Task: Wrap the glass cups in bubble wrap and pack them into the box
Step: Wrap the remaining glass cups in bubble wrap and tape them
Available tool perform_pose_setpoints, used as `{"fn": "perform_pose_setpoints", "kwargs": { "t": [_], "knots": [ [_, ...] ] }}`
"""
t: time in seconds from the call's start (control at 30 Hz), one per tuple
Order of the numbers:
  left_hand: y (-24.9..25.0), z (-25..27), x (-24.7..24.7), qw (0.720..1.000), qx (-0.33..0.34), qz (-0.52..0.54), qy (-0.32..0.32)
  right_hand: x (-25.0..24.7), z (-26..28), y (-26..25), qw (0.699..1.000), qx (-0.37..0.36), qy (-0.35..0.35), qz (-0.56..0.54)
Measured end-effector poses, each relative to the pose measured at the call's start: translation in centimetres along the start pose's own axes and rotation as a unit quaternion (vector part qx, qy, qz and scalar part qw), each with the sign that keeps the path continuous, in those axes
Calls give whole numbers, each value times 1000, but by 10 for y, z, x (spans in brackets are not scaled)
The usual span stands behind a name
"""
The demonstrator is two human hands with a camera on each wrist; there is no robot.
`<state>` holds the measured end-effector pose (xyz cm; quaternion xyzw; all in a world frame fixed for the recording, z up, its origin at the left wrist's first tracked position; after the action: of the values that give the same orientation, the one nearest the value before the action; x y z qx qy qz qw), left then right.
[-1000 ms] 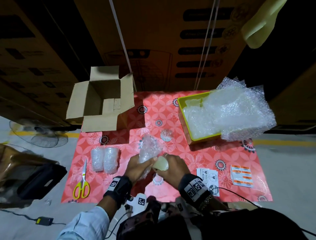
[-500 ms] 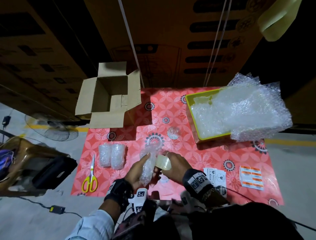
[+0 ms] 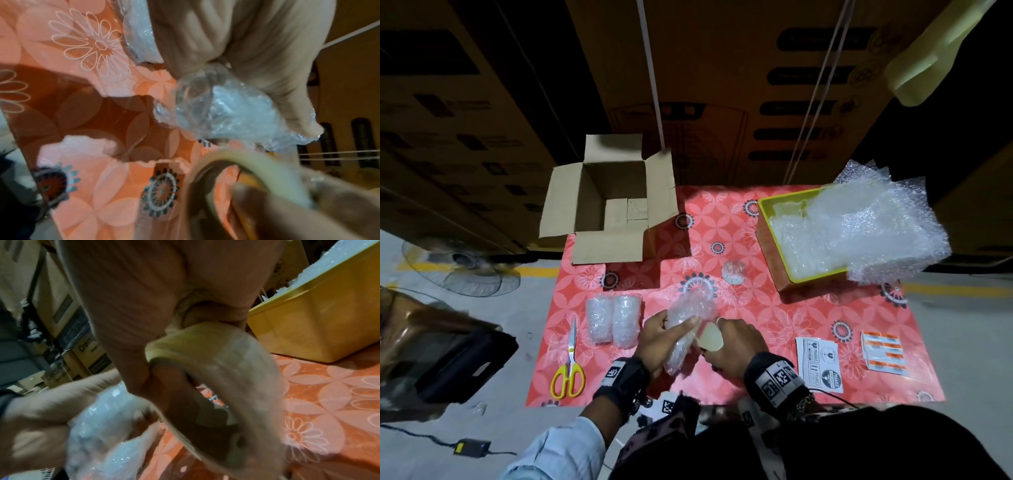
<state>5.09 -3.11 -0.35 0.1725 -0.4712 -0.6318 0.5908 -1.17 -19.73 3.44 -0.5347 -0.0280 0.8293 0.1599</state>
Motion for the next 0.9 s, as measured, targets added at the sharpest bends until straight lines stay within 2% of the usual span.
{"fn": "perform_pose_setpoints", "kwargs": {
  "t": [0.1,0.2,0.3,0.37,0.43,0.5,0.6,0.77,0.9],
  "knots": [
    [4,2,6,997,-32,59,-34,8,-3,-5,1000,15,-4,18],
    [1,1,-4,986,-106,124,-30,10,-10,-4,1000,19,-15,3],
    [1,3,-13,954,-189,223,-68,11,-9,2,995,10,-14,-99],
    [2,1,-20,942,-212,249,-72,11,-3,1,988,-10,4,-151],
    [-1,-3,-27,958,-204,195,-51,10,3,-5,983,-22,31,-178],
    [-2,-5,-29,981,-166,97,-24,5,5,-13,981,-28,64,-179],
    [-8,-10,-28,994,-110,12,-23,3,3,-20,982,-32,89,-162],
    [2,-8,-23,998,-50,30,-13,6,1,-19,986,-25,91,-140],
    [12,-7,-18,994,-78,68,-33,8,-3,-17,999,25,21,-7]
  ]
}}
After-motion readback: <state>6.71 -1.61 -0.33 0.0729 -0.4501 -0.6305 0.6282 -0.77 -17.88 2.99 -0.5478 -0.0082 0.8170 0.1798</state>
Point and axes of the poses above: each hand's wrist, its own z-axis away from the middle knuckle, its own x-axis out of the palm, y = z × x, the point moved 2 cm from there along -z, towards the middle knuckle, and after that the axes turned 15 degrees about z, right-handed, at the moved point
